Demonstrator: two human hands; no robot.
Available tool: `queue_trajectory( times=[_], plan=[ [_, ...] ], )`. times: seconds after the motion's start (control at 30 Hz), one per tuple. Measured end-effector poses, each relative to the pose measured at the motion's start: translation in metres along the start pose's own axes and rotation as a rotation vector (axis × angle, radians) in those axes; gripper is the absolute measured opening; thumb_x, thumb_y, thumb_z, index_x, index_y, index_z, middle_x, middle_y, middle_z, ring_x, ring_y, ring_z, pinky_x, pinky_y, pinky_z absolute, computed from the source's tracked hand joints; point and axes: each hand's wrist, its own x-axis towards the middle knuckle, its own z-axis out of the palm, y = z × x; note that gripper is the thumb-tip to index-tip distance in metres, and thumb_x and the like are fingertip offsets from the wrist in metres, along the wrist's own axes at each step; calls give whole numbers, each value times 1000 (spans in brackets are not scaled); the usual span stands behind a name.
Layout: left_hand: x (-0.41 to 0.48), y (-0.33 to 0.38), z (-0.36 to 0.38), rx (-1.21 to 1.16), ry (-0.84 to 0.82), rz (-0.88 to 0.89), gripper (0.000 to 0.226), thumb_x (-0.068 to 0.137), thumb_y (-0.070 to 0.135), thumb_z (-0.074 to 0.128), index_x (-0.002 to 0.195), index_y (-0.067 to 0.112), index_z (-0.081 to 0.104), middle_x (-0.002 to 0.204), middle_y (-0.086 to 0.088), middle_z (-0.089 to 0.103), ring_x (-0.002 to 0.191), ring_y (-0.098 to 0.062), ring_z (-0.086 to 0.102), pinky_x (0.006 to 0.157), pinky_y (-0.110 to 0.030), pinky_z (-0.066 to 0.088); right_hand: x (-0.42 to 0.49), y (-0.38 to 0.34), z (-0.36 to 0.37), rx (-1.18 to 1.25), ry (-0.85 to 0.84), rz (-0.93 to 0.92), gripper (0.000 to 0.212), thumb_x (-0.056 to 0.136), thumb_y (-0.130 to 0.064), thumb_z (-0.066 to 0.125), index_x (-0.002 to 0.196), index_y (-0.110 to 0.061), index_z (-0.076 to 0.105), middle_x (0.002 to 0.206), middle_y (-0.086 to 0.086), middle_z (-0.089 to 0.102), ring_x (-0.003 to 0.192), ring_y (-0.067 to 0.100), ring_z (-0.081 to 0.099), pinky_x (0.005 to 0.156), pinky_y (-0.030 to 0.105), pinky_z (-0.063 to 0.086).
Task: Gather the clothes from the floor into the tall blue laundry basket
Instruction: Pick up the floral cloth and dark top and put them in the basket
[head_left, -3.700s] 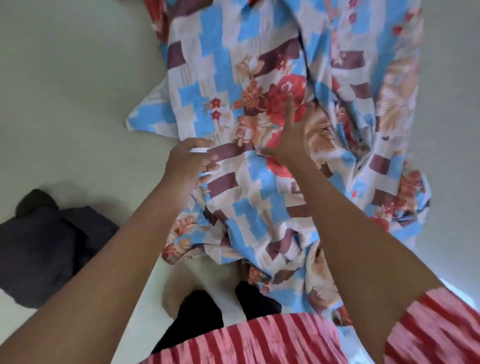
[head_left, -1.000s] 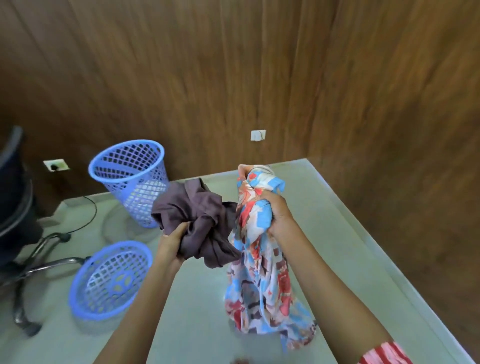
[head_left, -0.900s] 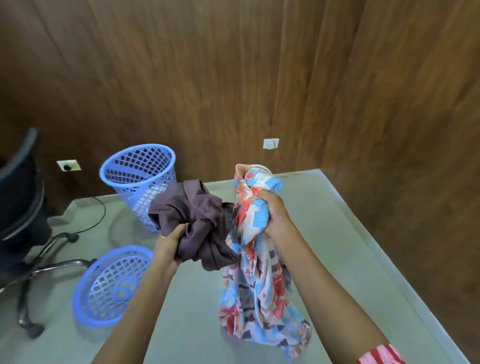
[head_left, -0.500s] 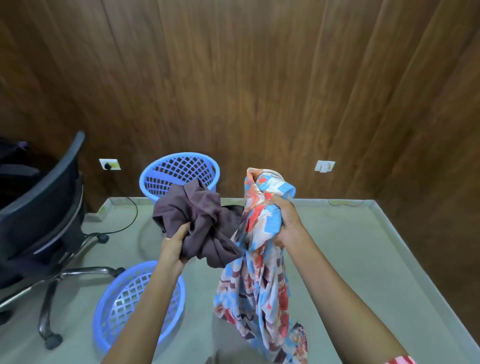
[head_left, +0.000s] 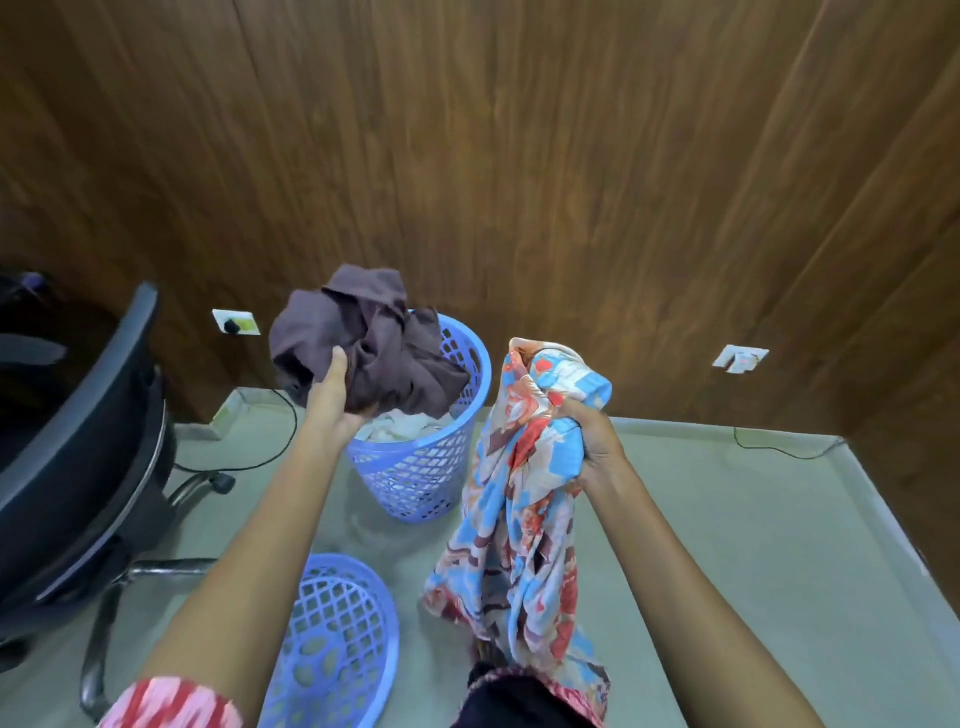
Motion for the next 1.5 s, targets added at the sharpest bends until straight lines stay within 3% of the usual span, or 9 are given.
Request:
queue_trajectory(
  times=[0.2,0.4,0.6,0.83,0.93,1.13,1.23,1.37,1.5],
  plan=[
    [62,-19,10,700,-48,-154,78,88,17,62,149,24,15,151,-8,34,135,-27,39,98,-39,39,83,4,8,4,-8,61,58,62,-5,64,119,-3,57,90,12,71,71,24,70,68,37,59],
    [44,-91,42,1502,-697,-152,117,66,27,83,151,15,3,153,-5,15,142,-21,15,117,-36,21,122,18,30,-115,-30,83,57,56,1,58,112,-2,61,87,11,68,66,17,67,67,29,56],
    [58,-100,79,986,-400,-133,38,71,0,61,109,2,64,106,-19,69,102,-33,64,89,-53,52,129,-7,44,-70,-162,93,44,65,7,66,106,-6,58,77,5,74,68,17,71,62,30,60],
    [58,-37,141,409,-469,-140,27,88,-7,46,109,2,61,92,-7,73,92,-24,67,84,-38,55,138,16,-38,-1051,-190,162,118,42,-25,93,142,-22,30,140,1,43,127,17,47,99,30,50],
    [52,-15,169,301,-524,-120,22,92,-2,44,95,9,62,72,5,75,69,-9,71,71,-26,58,135,52,-46,-1124,-54,245,89,55,-25,89,133,-14,45,128,-2,52,123,16,51,94,18,50],
    [81,18,158,884,-313,373,29,63,15,53,88,11,65,83,-5,67,85,-22,63,73,-31,51,150,41,-18,-498,182,107,23,91,-3,55,110,8,63,62,-5,69,51,4,62,54,17,49],
    [104,10,121,1274,-408,518,61,56,16,52,116,6,54,115,-10,59,113,-29,55,87,-34,46,163,1,6,-326,296,4,22,91,-10,49,91,-1,70,67,1,73,71,22,70,64,27,57],
    [89,-53,96,1650,-640,233,139,50,48,78,149,19,-15,154,-17,-22,142,-29,-18,118,-51,9,169,-35,54,-204,244,-72,30,69,-10,56,93,4,67,83,17,72,71,29,66,77,37,55],
    [78,-79,101,1117,-476,120,92,44,44,77,128,19,52,139,-18,44,130,-31,45,103,-46,45,155,-44,100,-375,16,-142,7,77,-8,65,72,-9,60,56,1,66,51,17,59,61,28,50]
  ],
)
